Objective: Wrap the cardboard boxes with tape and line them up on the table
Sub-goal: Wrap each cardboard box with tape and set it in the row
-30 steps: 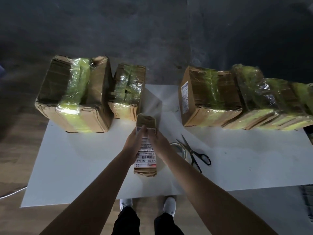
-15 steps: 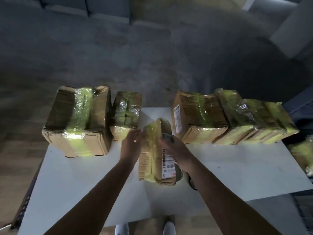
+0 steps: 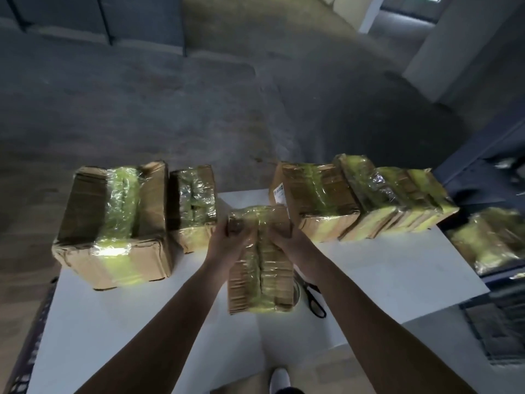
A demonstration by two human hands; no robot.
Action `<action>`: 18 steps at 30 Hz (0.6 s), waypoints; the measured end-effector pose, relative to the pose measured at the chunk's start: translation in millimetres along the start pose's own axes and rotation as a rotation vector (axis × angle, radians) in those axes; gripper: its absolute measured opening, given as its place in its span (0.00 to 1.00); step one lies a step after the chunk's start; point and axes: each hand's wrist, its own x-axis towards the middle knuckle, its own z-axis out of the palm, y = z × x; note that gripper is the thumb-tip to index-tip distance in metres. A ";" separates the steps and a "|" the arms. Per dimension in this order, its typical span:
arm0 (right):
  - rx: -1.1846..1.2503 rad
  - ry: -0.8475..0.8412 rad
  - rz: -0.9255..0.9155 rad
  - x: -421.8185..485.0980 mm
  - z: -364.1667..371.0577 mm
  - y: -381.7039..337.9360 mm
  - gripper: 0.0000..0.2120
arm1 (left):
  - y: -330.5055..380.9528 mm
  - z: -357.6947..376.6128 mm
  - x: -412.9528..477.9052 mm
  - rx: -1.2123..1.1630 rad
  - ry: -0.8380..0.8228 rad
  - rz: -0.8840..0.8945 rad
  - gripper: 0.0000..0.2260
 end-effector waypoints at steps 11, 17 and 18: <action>-0.046 0.265 -0.040 43.9 -18.3 -5.7 0.09 | -23.4 27.6 -9.0 0.090 0.007 0.090 0.31; -0.253 0.238 -0.126 56.6 -15.4 23.0 0.40 | -21.3 37.1 10.9 0.161 0.175 0.094 0.30; -0.230 0.228 -0.108 60.1 -17.7 26.4 0.42 | -23.3 38.6 12.8 0.191 0.191 0.098 0.30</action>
